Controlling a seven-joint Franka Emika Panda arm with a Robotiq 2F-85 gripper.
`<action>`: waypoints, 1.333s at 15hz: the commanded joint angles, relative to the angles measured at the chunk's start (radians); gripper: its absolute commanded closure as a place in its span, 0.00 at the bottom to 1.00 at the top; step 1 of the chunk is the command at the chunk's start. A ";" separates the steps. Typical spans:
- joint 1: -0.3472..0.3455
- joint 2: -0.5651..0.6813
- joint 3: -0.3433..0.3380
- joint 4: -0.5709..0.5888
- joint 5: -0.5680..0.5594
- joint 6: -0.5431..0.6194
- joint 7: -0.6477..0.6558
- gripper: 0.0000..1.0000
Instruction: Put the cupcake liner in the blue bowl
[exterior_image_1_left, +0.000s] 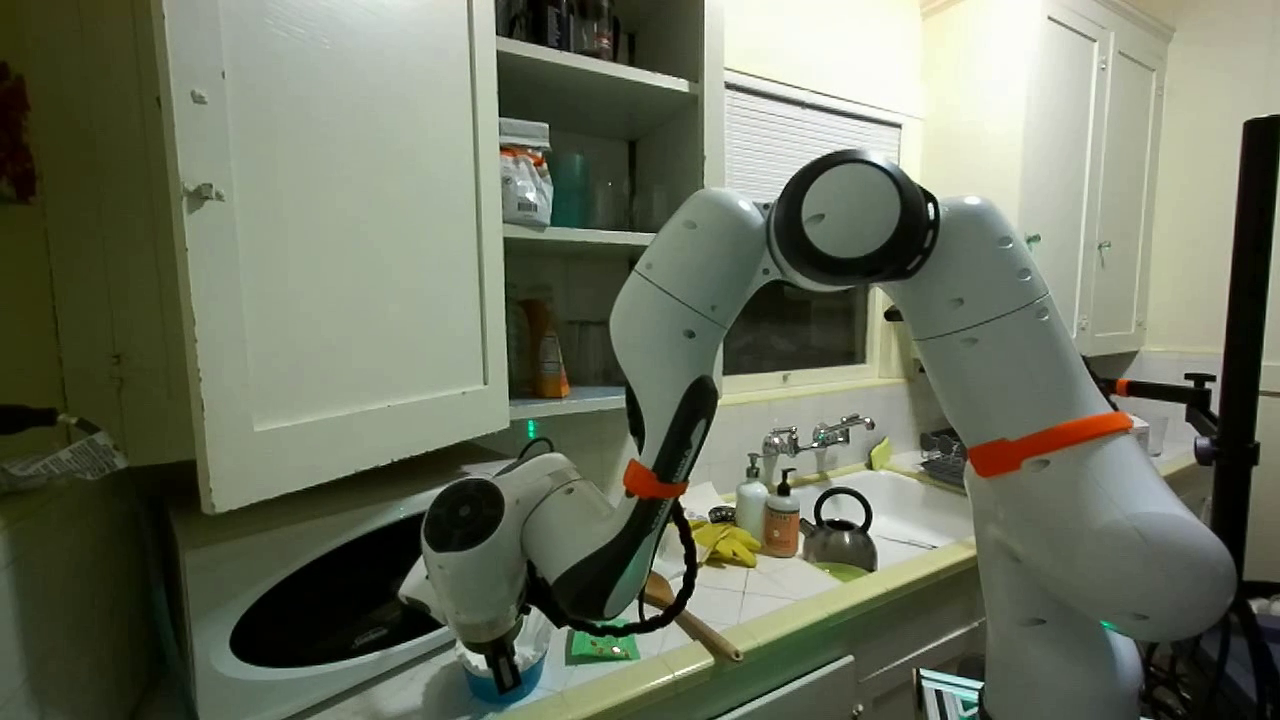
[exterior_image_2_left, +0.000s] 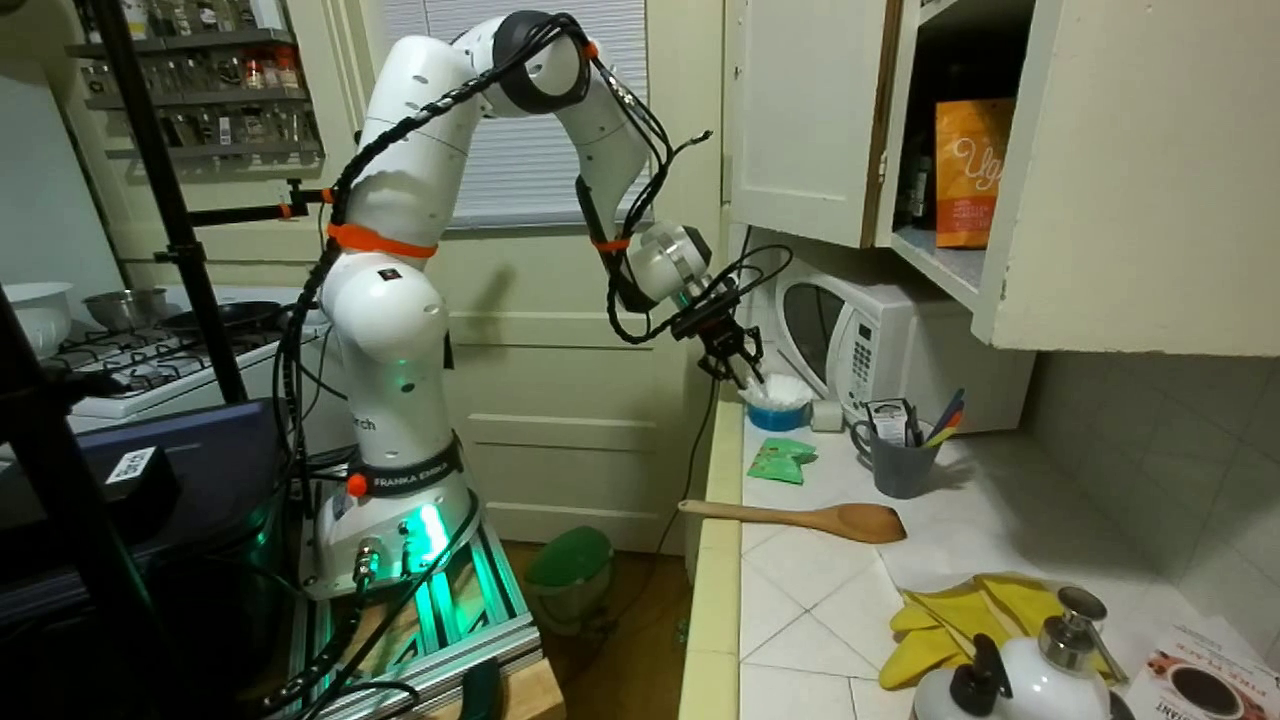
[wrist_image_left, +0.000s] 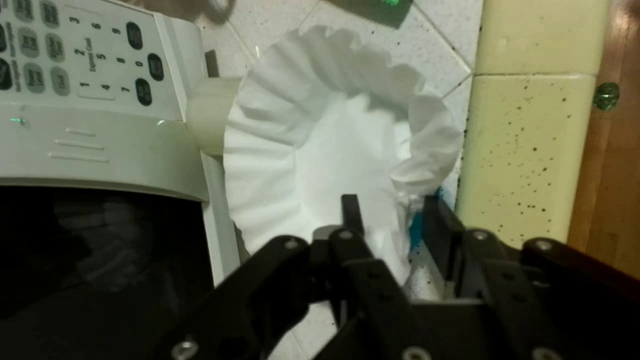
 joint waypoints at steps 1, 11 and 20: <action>-0.049 -0.039 0.028 -0.030 0.081 0.075 -0.028 0.30; -0.182 -0.156 0.038 -0.143 0.403 0.463 -0.110 0.00; -0.371 -0.151 0.125 -0.263 0.707 0.726 -0.189 0.00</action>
